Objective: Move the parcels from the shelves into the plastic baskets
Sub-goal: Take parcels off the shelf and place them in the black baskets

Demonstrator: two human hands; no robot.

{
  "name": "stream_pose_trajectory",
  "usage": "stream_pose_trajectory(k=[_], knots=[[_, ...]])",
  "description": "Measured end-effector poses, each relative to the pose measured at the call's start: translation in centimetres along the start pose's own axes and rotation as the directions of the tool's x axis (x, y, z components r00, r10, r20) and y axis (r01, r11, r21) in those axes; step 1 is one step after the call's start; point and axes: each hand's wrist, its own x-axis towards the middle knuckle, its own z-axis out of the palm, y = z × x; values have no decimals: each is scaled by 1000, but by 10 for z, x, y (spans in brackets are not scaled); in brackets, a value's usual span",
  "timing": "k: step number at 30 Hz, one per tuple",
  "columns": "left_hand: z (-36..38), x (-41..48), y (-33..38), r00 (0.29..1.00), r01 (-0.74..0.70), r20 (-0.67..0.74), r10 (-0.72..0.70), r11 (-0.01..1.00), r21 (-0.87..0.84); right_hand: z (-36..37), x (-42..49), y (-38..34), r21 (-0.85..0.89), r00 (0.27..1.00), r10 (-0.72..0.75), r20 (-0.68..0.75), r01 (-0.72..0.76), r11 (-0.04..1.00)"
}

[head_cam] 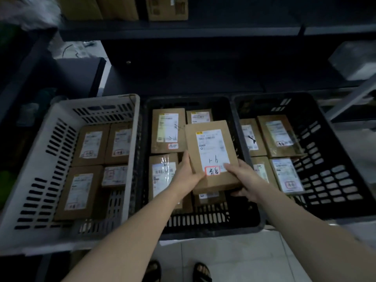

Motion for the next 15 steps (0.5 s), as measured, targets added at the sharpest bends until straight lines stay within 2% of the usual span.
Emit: stream_pose_trajectory(k=[6, 10, 15], knots=[[10, -5, -16, 997, 69, 11, -75, 952, 297, -13, 10, 31, -50, 992, 119, 32, -117, 992], [12, 1, -26, 988, 150, -28, -151, 918, 368, -13, 13, 39, -160, 985, 160, 61, -148, 976], [24, 6, -36, 955, 249, 27, -296, 846, 472, -7, 16, 48, -306, 961, 276, 3, -262, 915]])
